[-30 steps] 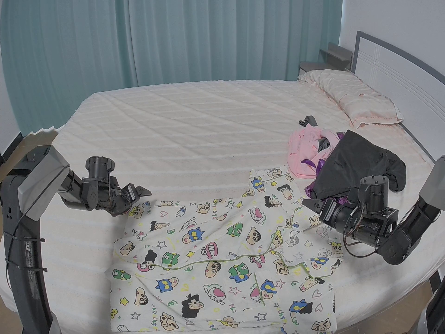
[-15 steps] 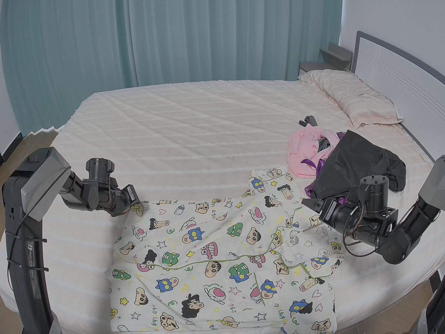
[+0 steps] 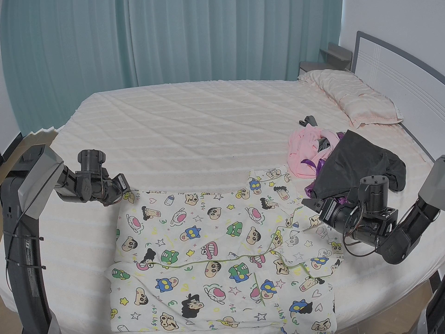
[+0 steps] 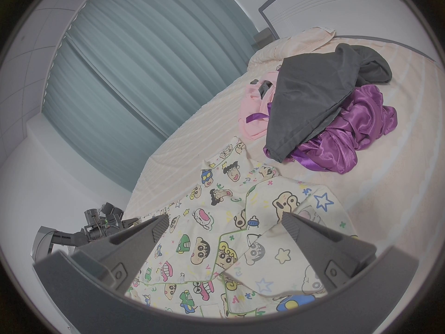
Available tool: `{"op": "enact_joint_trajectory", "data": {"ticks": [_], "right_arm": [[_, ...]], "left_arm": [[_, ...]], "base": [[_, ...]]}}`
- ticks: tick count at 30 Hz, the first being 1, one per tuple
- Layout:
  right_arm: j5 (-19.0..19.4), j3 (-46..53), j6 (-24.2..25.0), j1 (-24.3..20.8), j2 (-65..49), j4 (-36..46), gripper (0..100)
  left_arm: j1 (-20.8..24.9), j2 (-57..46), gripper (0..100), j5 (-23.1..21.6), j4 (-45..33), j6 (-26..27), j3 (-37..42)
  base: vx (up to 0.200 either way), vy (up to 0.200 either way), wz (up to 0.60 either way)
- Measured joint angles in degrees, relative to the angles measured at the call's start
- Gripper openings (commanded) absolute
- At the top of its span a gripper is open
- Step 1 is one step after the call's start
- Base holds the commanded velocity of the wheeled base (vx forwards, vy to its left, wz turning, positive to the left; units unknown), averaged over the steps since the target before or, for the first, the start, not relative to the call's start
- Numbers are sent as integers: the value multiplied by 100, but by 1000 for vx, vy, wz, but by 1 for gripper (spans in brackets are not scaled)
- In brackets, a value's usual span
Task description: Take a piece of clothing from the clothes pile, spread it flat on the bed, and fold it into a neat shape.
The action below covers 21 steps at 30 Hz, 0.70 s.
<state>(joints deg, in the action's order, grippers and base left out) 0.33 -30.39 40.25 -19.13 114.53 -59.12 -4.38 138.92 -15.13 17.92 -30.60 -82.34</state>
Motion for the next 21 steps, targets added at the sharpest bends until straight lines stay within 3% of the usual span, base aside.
{"op": "enact_joint_trajectory", "data": {"ticks": [21], "right_arm": [[-1,-74,23,15,18,0,100]], "left_arm": [[-171,165,0,216,-13,-16,-357]], "base": [[0,0,0]]}}
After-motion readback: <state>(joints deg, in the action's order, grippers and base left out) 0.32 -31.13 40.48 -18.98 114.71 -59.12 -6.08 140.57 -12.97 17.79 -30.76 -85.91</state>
